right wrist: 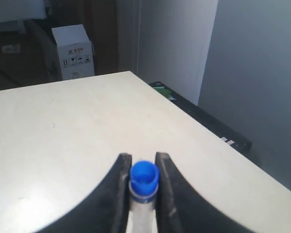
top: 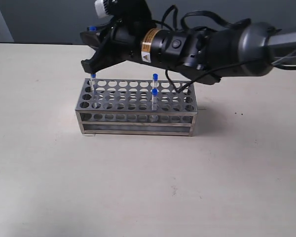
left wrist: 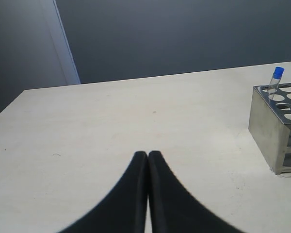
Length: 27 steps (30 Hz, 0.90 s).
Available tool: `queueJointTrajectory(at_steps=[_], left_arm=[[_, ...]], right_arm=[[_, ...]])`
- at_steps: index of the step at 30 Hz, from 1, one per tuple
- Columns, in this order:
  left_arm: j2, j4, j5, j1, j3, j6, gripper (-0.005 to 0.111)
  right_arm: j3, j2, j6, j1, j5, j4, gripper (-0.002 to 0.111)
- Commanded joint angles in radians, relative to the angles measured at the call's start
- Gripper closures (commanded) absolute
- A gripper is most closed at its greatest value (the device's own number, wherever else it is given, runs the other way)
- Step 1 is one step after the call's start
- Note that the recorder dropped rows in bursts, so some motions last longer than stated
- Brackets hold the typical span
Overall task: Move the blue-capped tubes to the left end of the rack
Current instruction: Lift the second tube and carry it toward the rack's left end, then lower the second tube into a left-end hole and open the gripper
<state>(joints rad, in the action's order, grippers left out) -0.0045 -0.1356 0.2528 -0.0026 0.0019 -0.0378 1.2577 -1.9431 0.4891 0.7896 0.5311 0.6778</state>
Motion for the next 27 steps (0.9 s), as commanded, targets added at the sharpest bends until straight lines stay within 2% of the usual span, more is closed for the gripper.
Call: queueJointTrajectory(at_steps=[1, 27], left_arm=[[0.004, 0.000, -0.014, -0.007, -0.002, -0.003, 0.106], [0.004, 0.000, -0.014, -0.007, -0.002, -0.003, 0.106]], right_arm=[[0.068, -0.076, 0.004, 0.018, -0.024, 0.004, 0.108], [0.115, -0.179, 0.028, 0.021, -0.022, 0.007, 0.108]])
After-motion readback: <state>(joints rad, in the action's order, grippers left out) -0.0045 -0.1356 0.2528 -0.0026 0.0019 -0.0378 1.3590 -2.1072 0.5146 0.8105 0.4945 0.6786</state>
